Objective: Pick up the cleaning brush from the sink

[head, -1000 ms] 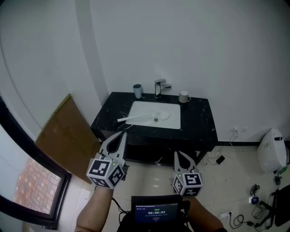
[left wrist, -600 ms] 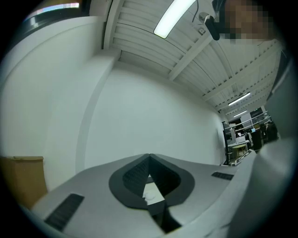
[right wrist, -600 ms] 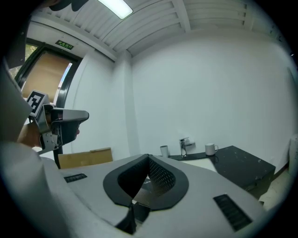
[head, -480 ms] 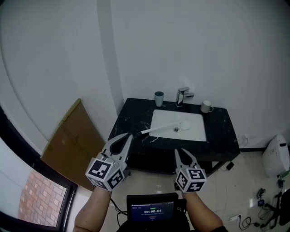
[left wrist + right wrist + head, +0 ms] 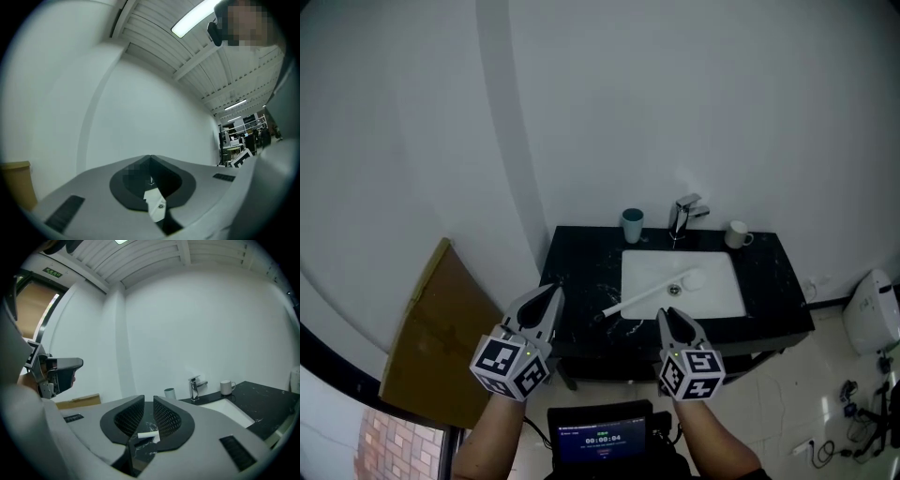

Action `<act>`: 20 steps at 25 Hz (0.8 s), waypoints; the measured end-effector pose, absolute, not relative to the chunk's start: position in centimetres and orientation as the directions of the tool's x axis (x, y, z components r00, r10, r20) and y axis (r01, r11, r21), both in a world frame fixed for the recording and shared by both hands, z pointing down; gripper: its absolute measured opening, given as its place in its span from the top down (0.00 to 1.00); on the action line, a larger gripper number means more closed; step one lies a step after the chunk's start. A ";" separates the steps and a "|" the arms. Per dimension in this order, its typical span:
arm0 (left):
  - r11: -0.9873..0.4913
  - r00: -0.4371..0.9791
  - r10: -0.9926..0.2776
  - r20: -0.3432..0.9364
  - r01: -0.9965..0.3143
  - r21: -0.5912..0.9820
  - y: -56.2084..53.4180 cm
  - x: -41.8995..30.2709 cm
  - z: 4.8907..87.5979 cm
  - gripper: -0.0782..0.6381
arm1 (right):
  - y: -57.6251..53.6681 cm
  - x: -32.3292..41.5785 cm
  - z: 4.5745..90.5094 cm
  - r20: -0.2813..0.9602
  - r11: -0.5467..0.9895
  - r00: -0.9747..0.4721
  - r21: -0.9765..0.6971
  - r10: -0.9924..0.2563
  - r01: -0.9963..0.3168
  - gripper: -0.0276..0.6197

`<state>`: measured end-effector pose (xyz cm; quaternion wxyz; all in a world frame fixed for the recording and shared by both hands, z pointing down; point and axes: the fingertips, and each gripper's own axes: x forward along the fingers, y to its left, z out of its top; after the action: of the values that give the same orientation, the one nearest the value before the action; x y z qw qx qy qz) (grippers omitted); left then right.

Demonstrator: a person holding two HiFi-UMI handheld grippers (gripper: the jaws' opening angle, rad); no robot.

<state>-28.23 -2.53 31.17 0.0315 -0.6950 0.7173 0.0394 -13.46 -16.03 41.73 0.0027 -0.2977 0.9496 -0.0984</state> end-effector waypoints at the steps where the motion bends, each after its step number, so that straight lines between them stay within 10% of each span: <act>1: 0.019 -0.020 -0.996 -0.089 -1.000 0.012 -3.9 -29.3 31.1 0.88 | -17.3 -14.6 42.0 0.057 0.792 -0.815 -0.205 -0.577 -0.575 0.87; 20: -0.405 0.409 -0.912 -0.041 -0.911 -0.071 -23.7 -45.5 32.1 0.88 | -30.2 -29.8 44.5 0.187 0.436 -0.478 -0.228 -0.858 -0.871 0.60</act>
<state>-45.49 -23.69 32.13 0.0409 -0.8383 0.5437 -0.0021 -29.77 -30.18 44.55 -0.0218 -0.5102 0.8470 -0.1475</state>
